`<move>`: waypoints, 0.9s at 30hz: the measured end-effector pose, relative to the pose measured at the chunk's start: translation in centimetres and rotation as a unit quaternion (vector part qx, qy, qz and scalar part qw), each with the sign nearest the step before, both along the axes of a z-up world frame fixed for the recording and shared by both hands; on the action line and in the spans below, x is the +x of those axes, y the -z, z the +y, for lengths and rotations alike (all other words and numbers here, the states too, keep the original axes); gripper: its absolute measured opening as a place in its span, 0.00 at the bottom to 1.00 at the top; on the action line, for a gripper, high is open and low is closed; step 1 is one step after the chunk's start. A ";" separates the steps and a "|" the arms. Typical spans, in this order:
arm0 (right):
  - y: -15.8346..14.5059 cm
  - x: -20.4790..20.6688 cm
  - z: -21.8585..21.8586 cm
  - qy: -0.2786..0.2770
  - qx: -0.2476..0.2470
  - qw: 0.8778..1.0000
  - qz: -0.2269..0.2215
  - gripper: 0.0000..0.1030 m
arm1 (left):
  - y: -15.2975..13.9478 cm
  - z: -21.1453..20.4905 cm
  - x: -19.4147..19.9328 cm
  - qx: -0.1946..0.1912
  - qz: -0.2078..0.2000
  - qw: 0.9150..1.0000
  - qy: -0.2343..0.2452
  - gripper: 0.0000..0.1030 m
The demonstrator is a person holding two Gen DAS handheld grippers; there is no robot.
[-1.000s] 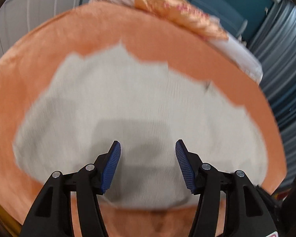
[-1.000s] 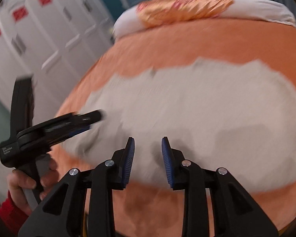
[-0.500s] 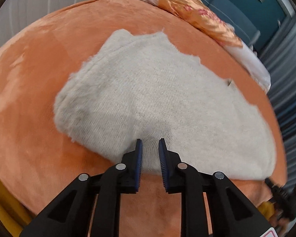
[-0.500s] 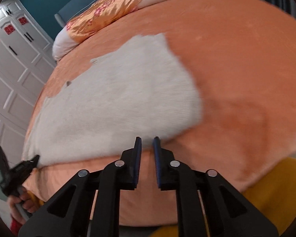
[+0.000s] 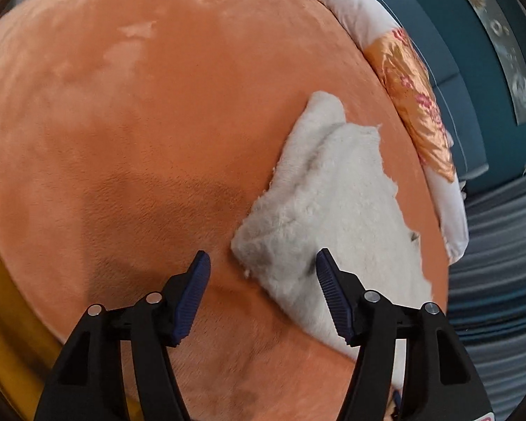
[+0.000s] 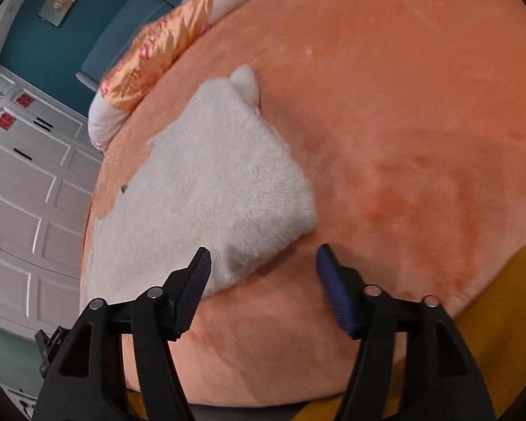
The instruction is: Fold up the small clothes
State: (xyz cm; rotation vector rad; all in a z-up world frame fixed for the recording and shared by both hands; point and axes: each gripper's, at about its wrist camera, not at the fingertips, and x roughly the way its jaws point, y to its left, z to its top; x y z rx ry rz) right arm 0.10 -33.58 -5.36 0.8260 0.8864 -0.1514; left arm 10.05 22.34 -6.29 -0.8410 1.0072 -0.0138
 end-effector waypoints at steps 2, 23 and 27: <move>-0.6 0.9 0.3 -0.002 -0.001 1.000 0.001 0.53 | -0.5 -0.1 0.4 0.003 -0.008 1.000 0.005 0.58; -3.8 -7.5 1.2 -0.060 -0.084 0.994 0.048 0.23 | -2.6 4.4 -8.3 0.074 0.007 0.997 0.033 0.00; -7.1 -7.4 1.7 -0.029 -0.174 0.984 0.011 0.48 | -6.3 2.0 -6.8 0.124 -0.051 0.989 0.065 0.35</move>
